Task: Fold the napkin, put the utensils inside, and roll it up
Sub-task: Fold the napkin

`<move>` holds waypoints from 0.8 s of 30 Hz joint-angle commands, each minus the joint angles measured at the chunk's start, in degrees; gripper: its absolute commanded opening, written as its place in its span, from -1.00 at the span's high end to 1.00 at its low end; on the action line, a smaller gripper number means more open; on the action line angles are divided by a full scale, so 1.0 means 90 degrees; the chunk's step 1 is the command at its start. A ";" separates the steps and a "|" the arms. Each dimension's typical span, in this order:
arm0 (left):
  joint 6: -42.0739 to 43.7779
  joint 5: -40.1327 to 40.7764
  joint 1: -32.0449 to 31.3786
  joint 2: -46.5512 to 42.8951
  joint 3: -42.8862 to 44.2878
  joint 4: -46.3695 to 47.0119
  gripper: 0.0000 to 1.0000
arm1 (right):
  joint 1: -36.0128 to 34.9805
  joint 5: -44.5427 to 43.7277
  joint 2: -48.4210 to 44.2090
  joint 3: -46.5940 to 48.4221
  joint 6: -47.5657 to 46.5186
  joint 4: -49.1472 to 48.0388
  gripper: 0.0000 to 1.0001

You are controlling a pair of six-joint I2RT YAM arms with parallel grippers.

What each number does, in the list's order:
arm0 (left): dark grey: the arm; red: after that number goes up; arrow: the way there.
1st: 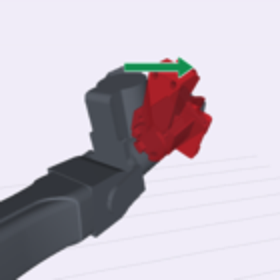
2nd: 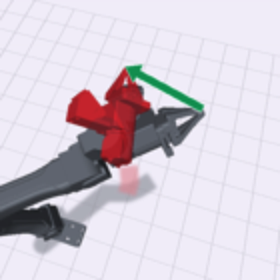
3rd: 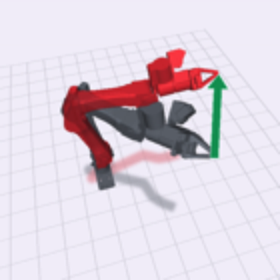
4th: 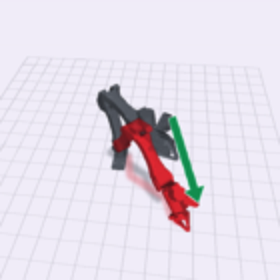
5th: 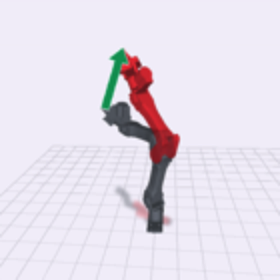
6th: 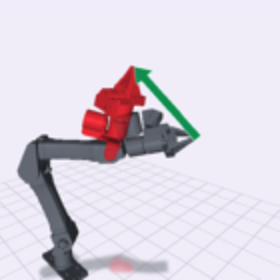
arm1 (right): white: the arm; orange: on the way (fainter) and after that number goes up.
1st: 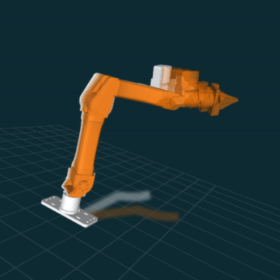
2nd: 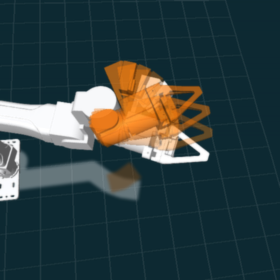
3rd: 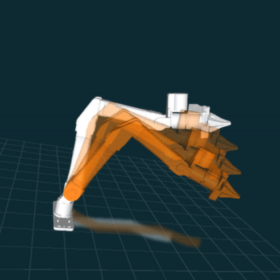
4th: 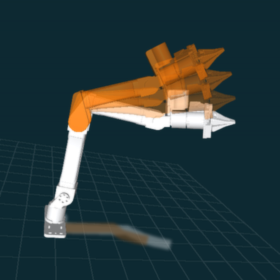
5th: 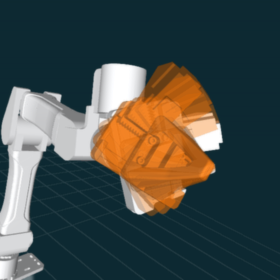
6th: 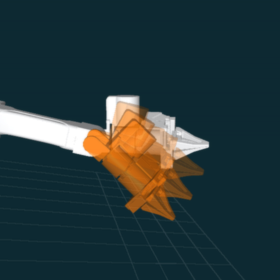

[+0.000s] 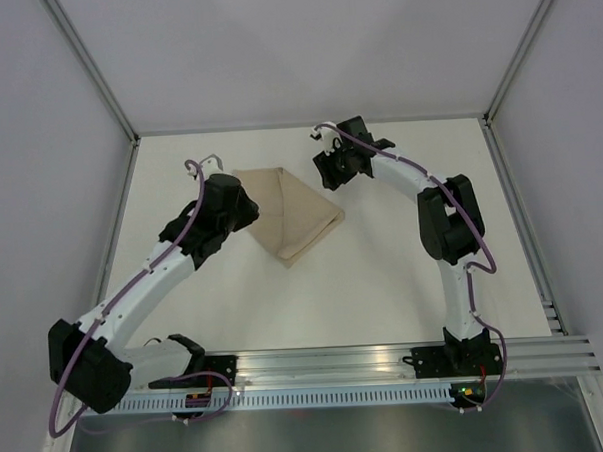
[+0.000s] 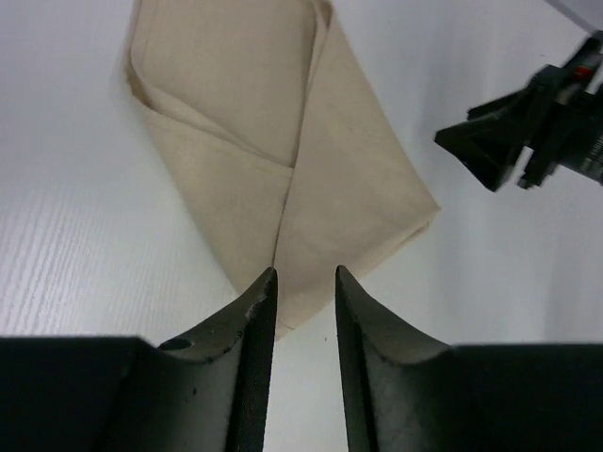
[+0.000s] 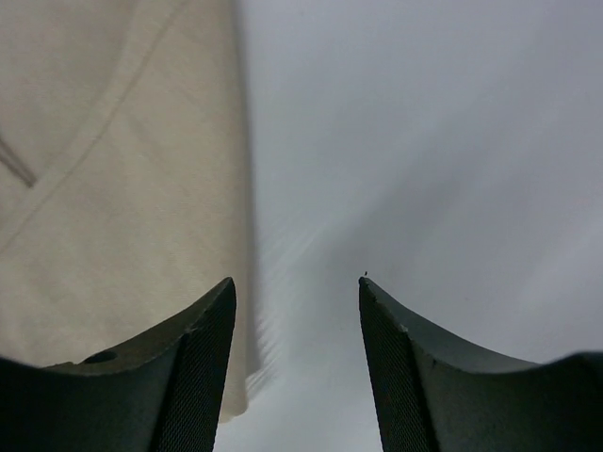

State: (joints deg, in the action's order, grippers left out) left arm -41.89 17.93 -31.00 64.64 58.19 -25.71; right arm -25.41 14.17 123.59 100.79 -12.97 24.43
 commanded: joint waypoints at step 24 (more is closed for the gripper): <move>-0.1742 0.0166 0.1667 0.3774 0.0252 0.0162 0.95 | 0.0177 -0.0911 0.0545 -0.0153 -0.0248 0.0362 -0.13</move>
State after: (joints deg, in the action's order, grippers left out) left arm -54.83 19.20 -16.67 97.03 57.54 -25.36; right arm -23.88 8.67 130.63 101.62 -14.24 27.16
